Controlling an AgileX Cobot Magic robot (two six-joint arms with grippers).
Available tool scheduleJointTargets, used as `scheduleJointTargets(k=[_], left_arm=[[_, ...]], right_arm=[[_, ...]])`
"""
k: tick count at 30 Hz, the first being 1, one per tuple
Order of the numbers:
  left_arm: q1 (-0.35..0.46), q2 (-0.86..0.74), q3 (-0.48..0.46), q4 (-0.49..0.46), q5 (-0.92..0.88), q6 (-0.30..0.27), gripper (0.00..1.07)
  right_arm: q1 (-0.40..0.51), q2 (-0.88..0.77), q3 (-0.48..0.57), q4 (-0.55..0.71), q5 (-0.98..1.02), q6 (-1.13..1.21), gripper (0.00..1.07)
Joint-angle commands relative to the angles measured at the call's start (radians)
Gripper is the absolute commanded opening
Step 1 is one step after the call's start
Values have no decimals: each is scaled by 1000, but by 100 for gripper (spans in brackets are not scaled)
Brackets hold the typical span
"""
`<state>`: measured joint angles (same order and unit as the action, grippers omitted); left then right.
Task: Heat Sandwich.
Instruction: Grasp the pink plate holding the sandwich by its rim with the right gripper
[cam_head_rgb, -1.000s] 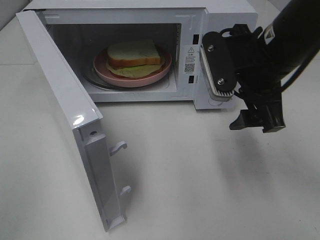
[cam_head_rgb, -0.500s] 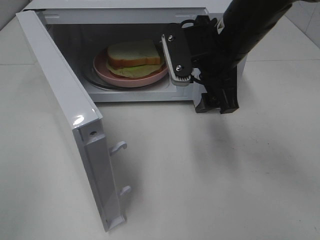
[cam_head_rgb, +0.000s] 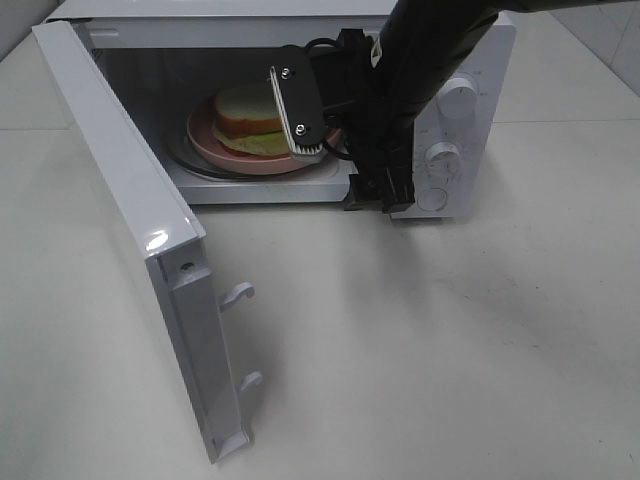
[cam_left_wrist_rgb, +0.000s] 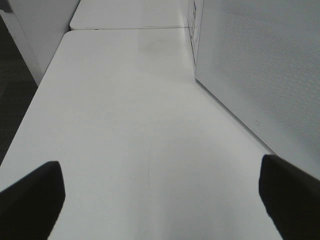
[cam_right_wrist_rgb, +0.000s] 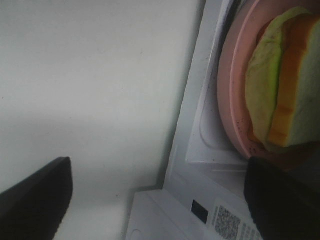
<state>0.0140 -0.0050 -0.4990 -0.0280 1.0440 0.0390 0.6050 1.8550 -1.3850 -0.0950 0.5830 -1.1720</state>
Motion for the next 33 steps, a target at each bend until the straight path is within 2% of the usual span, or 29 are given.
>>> scheduleJointTargets(k=[1, 33], left_arm=[[0, -25, 3, -5, -8, 0, 100], [0, -25, 3, -2, -8, 0, 100]], right_arm=[[13, 42, -43, 3, -12, 9, 88], [23, 389, -382, 30, -73, 37, 82]])
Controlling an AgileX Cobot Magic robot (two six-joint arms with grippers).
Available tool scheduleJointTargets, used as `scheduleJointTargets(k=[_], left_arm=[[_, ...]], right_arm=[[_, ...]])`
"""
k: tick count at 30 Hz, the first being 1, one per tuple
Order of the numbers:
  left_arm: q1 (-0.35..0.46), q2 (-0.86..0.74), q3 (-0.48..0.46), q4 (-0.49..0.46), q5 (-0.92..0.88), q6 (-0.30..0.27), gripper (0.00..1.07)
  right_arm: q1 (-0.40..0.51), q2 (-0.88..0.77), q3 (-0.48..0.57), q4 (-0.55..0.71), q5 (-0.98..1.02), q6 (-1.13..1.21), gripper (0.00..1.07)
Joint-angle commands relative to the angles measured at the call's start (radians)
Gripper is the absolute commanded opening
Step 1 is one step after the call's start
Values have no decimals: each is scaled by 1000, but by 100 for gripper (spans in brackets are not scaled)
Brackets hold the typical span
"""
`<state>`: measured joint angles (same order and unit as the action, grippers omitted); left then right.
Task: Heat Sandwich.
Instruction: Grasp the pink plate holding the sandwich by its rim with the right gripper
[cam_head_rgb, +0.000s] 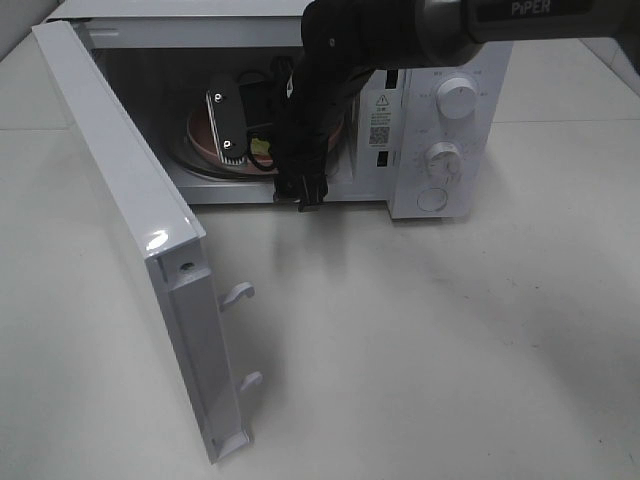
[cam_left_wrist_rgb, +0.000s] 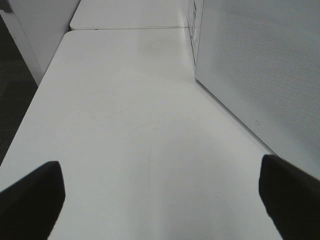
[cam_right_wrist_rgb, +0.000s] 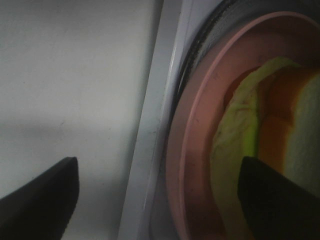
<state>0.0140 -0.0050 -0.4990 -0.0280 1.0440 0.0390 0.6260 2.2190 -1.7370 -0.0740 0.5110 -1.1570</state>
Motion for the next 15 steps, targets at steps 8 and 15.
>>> scheduleJointTargets(k=[8, 15], left_arm=[[0, -25, 3, -1, -8, 0, 100], [0, -25, 3, -1, -8, 0, 100]], right_arm=[[-10, 78, -68, 18, 1, 42, 80], [-17, 89, -68, 35, 4, 43, 50]])
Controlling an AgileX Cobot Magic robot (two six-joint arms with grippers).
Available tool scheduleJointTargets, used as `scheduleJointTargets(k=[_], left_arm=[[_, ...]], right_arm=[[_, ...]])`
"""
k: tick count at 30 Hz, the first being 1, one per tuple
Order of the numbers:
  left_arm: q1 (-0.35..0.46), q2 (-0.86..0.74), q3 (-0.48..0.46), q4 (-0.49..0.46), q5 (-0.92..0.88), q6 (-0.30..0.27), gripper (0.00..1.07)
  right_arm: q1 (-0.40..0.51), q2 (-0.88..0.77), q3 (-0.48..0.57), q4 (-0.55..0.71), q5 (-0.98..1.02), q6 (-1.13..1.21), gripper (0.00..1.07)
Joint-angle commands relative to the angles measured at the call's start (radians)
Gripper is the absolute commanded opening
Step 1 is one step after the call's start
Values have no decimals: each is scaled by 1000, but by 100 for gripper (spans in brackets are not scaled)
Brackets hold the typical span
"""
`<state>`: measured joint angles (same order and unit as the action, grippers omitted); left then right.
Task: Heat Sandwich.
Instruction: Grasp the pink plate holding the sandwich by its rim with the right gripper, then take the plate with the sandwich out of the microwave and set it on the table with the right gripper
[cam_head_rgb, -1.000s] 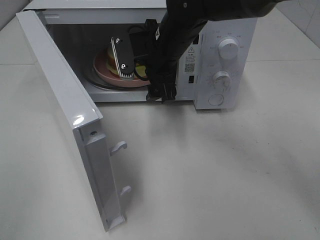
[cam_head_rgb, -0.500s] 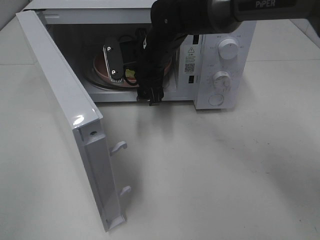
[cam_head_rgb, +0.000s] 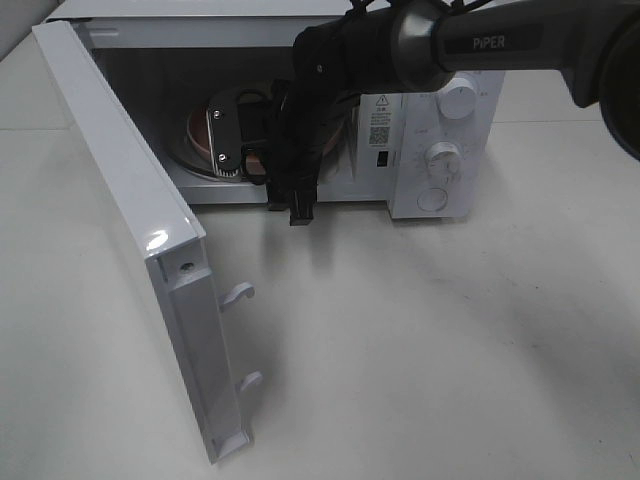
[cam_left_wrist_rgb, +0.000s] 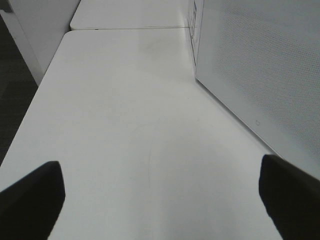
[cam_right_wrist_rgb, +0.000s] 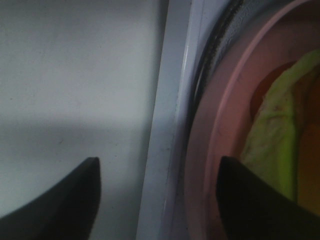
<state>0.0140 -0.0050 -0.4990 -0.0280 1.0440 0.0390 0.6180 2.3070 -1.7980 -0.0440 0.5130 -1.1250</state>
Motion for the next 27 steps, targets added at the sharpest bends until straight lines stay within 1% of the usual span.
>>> scheduleJointTargets(k=[1, 2, 3, 4, 5, 19, 27], left_arm=[[0, -25, 3, -1, -8, 0, 100], [0, -25, 3, -1, -8, 0, 100], [0, -25, 3, -1, -8, 0, 100], [0, -25, 3, -1, -8, 0, 100], [0, -25, 3, -1, -8, 0, 100], [0, -25, 3, 0, -8, 0, 100], [0, -25, 3, 0, -8, 0, 100]], right_arm=[[-9, 1, -7, 5, 2, 11, 50], [-14, 1, -7, 6, 3, 11, 40], [-14, 1, -7, 6, 20, 11, 17], [-14, 1, -7, 5, 30, 11, 5], [-14, 0, -7, 5, 33, 11, 0], [-14, -2, -7, 5, 50, 6, 0], [-14, -15, -7, 5, 76, -52, 0]])
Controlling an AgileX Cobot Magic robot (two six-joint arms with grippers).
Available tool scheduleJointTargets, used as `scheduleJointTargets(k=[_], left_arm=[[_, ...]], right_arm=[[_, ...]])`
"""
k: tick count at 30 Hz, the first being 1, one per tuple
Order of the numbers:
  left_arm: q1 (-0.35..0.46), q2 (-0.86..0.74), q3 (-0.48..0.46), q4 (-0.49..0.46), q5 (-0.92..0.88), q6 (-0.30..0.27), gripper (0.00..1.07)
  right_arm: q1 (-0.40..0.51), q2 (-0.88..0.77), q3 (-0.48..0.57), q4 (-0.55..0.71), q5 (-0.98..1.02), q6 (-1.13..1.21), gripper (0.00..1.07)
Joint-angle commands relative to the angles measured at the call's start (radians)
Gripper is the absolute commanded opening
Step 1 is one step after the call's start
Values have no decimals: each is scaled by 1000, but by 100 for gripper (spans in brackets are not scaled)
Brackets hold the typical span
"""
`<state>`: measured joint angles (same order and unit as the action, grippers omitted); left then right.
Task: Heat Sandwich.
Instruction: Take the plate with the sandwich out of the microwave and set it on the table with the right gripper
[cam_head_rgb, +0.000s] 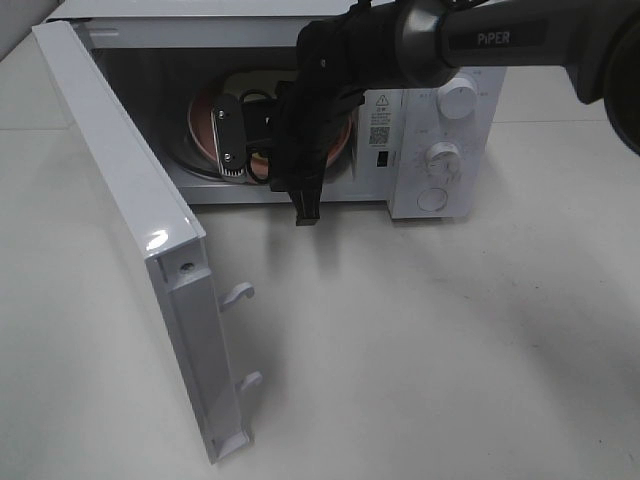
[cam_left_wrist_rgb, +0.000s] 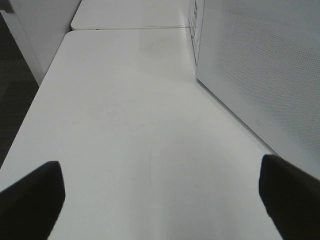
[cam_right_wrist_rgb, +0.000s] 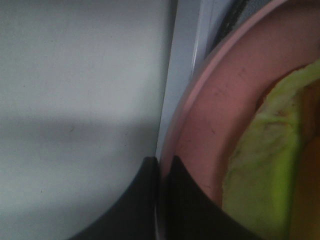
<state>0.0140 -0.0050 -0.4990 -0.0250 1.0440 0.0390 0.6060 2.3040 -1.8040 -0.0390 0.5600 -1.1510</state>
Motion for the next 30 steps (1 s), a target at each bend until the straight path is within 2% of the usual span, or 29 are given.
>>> scheduleJointTargets(k=[1, 9, 14, 17, 25, 30], left_arm=[[0, -25, 3, -3, -8, 0, 100], [0, -25, 3, -3, -8, 0, 100], [0, -25, 3, -3, -8, 0, 100], [0, -25, 3, -3, -8, 0, 100], [0, -25, 3, -3, -8, 0, 100], [0, -25, 3, -3, -8, 0, 100]], right_arm=[[-2, -17, -1, 0, 42, -48, 0], [-2, -42, 0, 1, 81, -128, 0], [-2, -84, 0, 124, 153, -293, 0], [-2, -97, 0, 147, 165, -334, 0], [-2, -142, 3, 151, 197, -339, 0], [-2, -195, 83, 151, 193, -379, 0]])
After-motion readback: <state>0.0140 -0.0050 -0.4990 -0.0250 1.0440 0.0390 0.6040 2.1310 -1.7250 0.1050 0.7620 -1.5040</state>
